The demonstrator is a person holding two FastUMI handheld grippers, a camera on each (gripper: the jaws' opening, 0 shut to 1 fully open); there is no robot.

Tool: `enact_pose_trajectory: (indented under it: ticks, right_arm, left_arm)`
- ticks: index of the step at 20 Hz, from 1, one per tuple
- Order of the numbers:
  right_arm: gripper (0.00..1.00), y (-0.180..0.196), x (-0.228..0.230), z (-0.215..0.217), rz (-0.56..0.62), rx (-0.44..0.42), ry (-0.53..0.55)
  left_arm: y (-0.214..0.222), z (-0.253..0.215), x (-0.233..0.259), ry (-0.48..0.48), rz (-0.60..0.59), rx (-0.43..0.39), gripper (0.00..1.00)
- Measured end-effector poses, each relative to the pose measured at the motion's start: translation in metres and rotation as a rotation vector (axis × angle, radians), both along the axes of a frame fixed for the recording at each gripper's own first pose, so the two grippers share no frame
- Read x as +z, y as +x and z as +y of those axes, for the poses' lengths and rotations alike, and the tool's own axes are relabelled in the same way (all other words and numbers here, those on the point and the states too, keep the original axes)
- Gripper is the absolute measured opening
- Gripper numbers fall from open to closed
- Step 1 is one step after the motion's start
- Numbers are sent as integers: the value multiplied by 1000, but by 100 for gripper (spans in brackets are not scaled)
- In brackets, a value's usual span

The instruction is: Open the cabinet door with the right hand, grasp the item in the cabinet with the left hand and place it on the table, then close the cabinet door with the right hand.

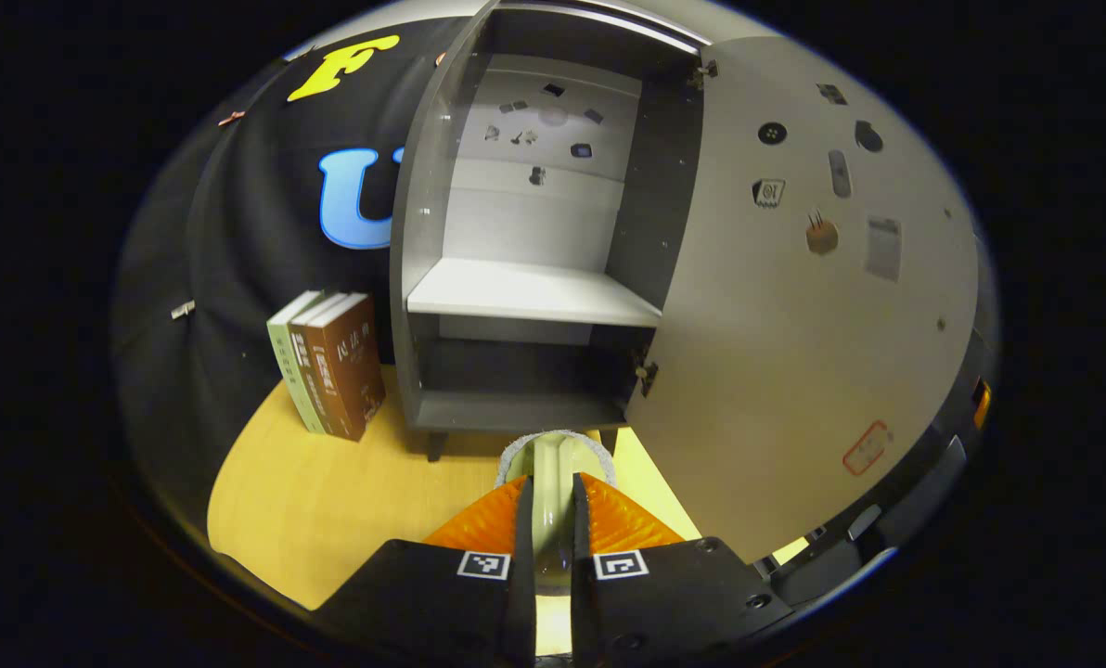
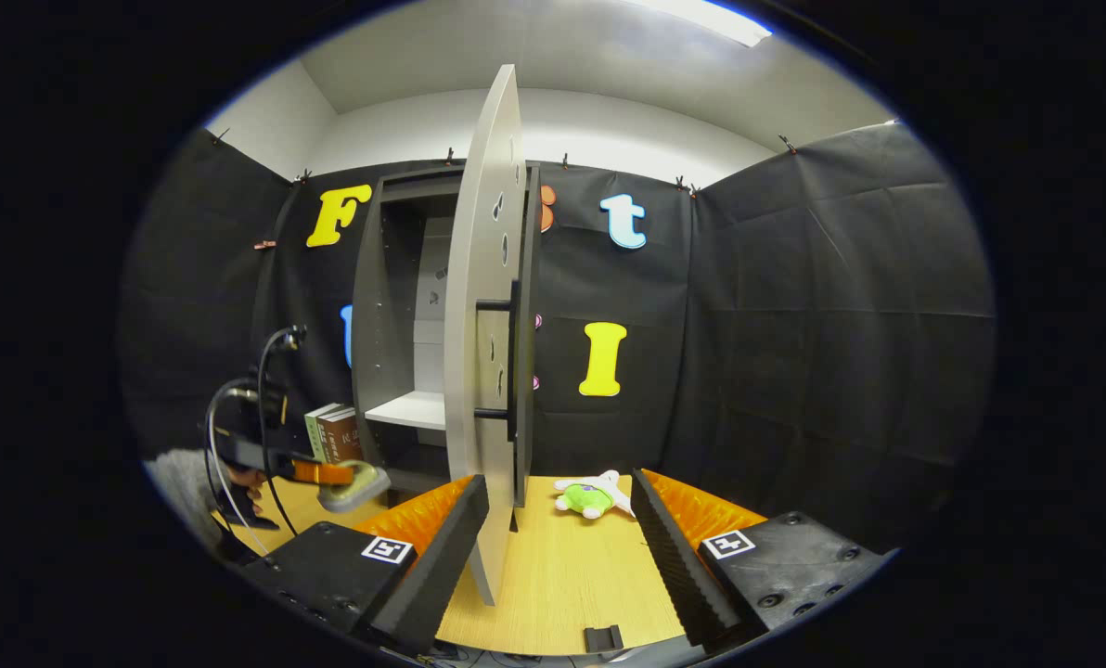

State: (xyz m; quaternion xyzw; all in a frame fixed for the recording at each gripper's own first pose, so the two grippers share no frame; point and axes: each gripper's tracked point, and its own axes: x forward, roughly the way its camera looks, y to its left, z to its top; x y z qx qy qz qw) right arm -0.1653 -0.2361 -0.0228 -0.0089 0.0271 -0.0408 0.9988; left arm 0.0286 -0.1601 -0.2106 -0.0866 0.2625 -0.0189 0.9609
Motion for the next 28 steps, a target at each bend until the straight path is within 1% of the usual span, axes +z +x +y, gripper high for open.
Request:
enact_pose_trajectory:
  ticks: [2, 4, 5, 6, 9, 12, 15, 18, 20, 24, 26, 27, 28]
  right_arm:
    - [97, 3, -2, 0, 1, 23, 7]
    - [97, 11, -8, -10, 10, 15, 4]
    - [100, 15, -11, -15, 13, 15, -2]
    - [97, 22, -11, -18, 10, 18, -4]
    - [97, 37, -19, -27, 19, 44, 10]
    - [97, 50, -28, -34, 43, 66, 8]
    - [97, 57, -30, -39, 45, 85, 2]
    - [97, 64, -37, -45, 60, 96, 6]
    - [97, 68, -39, -46, 69, 101, 13]
    - [97, 72, -38, -42, 60, 124, 12]
    - [97, 72, -40, -44, 66, 123, 15]
    - [97, 71, -41, -45, 68, 123, 18]
    - [97, 71, -41, -46, 70, 123, 21]
  left_arm:
    - [-11, -13, -32, 8, 20, -11, 19]
    - [-15, -26, -64, 10, 35, -18, 18]
    - [-17, -31, -80, 13, 47, -16, 19]
    - [-20, -35, -96, 20, 55, -11, 19]
    - [-20, -40, -133, 47, 68, 24, 20]
    - [-15, -43, -166, 22, 83, 57, 20]
    - [-15, -39, -192, 22, 120, 96, 22]
    - [-18, -41, -211, 1, 144, 114, 23]
    - [-20, -41, -221, 17, 165, 117, 26]
    - [-18, -43, -232, 13, 172, 127, 25]
    - [-17, -41, -233, 22, 172, 126, 32]
    - [-16, -39, -233, 31, 175, 130, 29]
    - [-17, -38, -232, 33, 175, 137, 30]
